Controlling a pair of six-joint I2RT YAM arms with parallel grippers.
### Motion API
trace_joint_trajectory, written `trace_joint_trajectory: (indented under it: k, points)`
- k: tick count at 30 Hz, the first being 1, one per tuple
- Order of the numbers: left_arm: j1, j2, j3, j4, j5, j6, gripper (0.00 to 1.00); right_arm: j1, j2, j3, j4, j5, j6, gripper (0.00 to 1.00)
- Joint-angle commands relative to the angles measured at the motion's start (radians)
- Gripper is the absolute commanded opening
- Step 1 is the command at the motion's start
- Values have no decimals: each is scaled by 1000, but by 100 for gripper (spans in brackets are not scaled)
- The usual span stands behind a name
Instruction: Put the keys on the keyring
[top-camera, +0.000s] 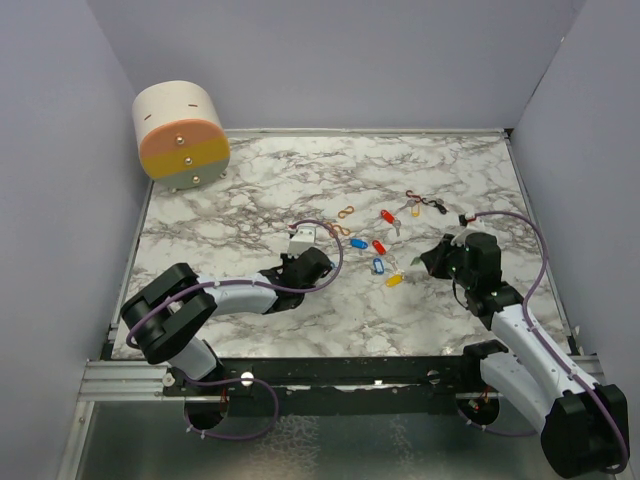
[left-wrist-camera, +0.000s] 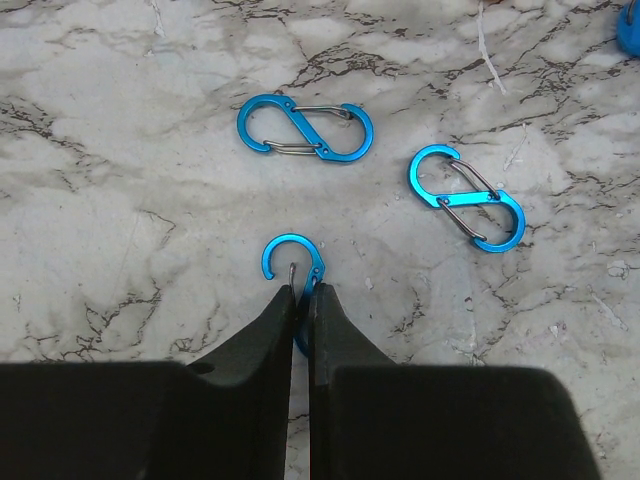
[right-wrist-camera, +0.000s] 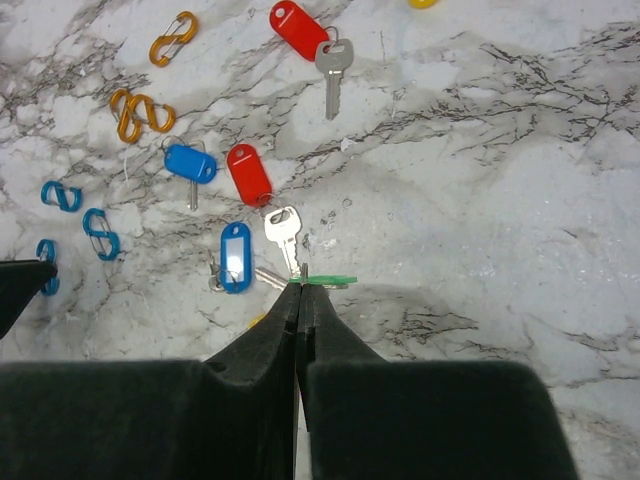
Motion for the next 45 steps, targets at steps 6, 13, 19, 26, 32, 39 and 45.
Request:
trace_joint_trajectory:
  k: [6,13,19,26,32,39,45]
  points:
    - [5,6,8,-91,33,39,0,107,4,21,64,-93,-74,1]
    - [-1,-53,84,-93,72,87,0,294,71,67,83,7,-120,1]
    - [-37,-69,175,-92,104,132,0,391,125,85,120,44,-146,1]
    - [-78,-37,259,-82,142,147,0,494,193,101,158,99,-181,1]
    - [-118,-2,293,-71,153,145,0,549,209,97,191,132,-190,1]
    - [-160,14,289,-53,164,134,0,557,191,86,195,151,-195,1]
    - [-178,28,300,-42,173,133,0,558,185,83,192,152,-195,1]
